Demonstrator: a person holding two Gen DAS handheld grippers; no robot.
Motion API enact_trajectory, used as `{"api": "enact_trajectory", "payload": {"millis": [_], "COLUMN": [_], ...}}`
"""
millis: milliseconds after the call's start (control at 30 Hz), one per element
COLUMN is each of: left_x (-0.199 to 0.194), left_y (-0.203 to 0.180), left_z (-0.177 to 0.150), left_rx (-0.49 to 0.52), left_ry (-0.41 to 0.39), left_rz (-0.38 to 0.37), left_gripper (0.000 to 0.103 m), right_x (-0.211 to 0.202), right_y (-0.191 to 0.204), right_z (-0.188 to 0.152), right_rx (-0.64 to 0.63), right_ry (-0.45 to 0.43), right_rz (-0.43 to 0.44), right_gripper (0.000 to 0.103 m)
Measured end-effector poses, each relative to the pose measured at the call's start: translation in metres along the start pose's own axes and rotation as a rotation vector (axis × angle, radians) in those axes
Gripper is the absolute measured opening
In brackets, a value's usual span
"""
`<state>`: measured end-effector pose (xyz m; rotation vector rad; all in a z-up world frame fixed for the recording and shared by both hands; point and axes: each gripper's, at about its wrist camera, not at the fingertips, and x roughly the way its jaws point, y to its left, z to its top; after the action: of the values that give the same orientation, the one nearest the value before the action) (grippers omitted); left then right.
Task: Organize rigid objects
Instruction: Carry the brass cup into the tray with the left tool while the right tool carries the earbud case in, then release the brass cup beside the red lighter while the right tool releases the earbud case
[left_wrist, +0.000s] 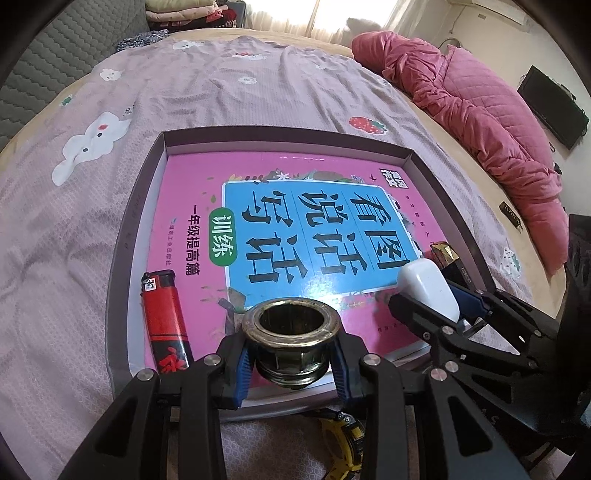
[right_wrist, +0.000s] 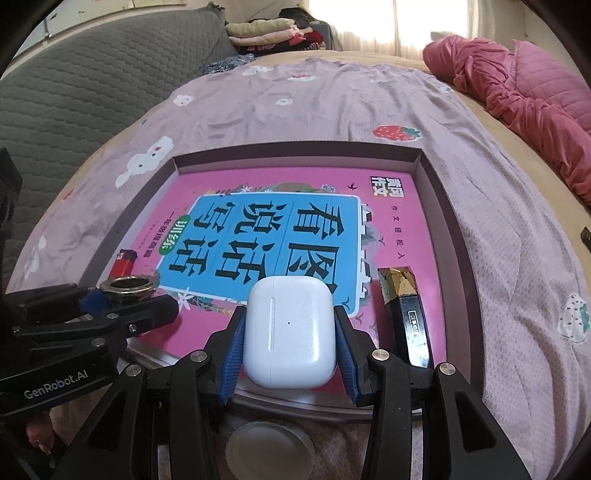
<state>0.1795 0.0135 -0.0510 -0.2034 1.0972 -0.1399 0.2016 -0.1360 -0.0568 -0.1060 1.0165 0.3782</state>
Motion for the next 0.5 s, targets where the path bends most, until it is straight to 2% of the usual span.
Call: {"api": "enact_trajectory", "payload": {"millis": [267, 500], "left_x": [0.0018, 0.0013], "left_y": [0.0004, 0.0025], "left_z": [-0.0026, -0.0012], "left_rx": [-0.007, -0.018], "left_ry": [0.013, 0.059], "left_rz": [0.004, 0.012], "left_gripper": [0.036, 0.036], "right_x": [0.002, 0.0026], "right_y": [-0.0004, -0.0001], "right_z": [-0.001, -0.0008], "right_rx": [-0.022, -0.024], "right_ry": [0.002, 0.003], "right_rz": [-0.03, -0.034], "right_gripper": [0.046, 0.046]}}
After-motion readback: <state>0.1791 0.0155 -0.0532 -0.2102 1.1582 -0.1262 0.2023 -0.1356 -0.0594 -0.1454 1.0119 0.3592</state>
